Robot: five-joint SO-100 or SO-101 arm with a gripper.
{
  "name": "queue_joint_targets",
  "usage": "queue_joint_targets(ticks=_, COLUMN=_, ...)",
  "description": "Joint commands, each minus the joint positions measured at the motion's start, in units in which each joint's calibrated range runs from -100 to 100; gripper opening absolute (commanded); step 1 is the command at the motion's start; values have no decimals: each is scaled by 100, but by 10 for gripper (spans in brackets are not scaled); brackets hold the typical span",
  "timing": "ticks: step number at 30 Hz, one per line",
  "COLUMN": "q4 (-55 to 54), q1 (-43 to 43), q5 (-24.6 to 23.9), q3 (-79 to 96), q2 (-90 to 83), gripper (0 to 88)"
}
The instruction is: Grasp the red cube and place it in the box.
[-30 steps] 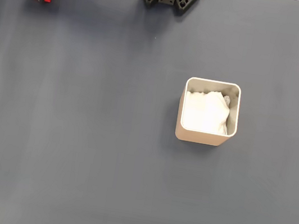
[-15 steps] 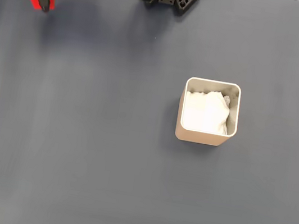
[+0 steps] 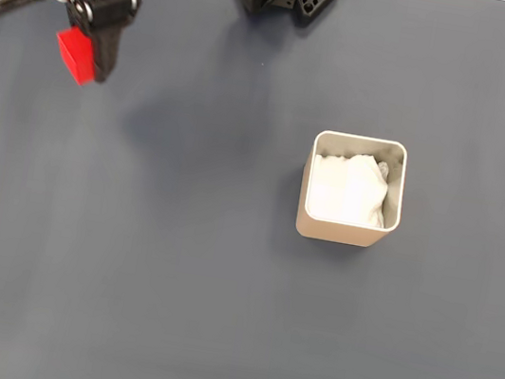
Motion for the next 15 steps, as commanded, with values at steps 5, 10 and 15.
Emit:
queue_joint_targets(ticks=5, q4=115, q1=-1152, q5=156, q3=-262, q2=-468, gripper=3)
queue_joint_targets(ticks=10, q4=139, q1=-1933, q5=264, q3=-316, q2=-641, gripper=3)
queue_joint_targets(ticks=15, q4=139, q1=-2628, q5=386, q3=-325, q2=-831, gripper=3)
